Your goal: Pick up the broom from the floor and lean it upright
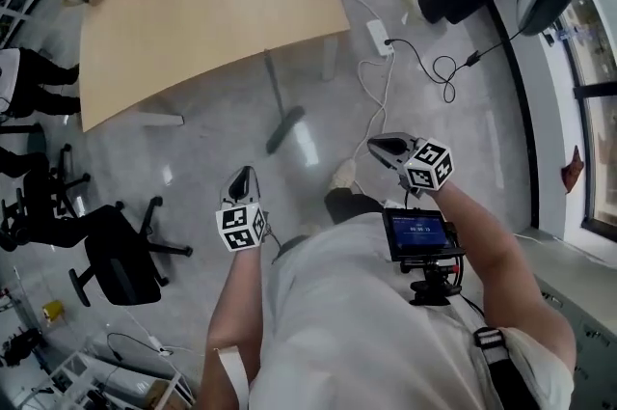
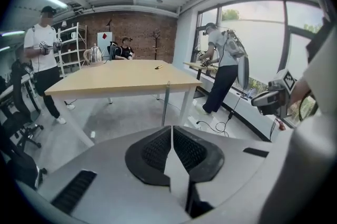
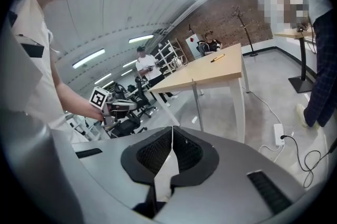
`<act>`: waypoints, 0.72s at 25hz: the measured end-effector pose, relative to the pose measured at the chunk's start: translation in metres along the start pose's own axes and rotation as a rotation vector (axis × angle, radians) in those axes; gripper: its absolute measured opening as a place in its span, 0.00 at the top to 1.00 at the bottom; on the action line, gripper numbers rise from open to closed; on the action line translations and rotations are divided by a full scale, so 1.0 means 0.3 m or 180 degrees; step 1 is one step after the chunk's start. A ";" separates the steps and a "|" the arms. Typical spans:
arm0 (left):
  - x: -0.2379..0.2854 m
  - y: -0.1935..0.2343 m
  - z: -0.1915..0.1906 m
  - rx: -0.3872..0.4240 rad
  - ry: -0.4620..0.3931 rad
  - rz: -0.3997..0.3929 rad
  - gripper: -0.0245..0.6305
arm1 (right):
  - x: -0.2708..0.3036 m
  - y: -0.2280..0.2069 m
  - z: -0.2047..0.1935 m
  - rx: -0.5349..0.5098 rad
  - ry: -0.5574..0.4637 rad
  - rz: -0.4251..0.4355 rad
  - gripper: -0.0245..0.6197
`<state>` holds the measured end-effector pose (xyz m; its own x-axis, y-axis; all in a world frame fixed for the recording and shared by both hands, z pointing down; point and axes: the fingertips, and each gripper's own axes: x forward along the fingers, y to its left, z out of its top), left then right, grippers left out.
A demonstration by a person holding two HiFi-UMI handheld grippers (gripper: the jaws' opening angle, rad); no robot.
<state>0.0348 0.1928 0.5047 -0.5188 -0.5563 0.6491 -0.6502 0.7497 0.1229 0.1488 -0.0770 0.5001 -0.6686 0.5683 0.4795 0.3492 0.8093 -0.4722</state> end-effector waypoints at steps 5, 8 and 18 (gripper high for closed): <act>-0.249 -0.065 -0.171 -0.0136 -0.0197 -0.0192 0.93 | -0.008 0.234 -0.079 -0.0190 -0.0026 -0.0061 0.94; -0.351 -0.091 -0.209 -0.0134 -0.0328 -0.0302 0.93 | -0.049 0.323 -0.107 -0.0230 -0.0103 -0.0117 0.94; -0.515 -0.101 0.046 -0.0293 -0.0606 -0.0246 0.93 | -0.032 0.460 0.178 -0.0322 -0.0210 0.0344 0.94</act>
<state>0.1270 0.2512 0.3902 -0.5703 -0.6645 0.4829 -0.6432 0.7269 0.2405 0.1683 0.0212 0.3907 -0.6641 0.6446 0.3787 0.4836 0.7567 -0.4400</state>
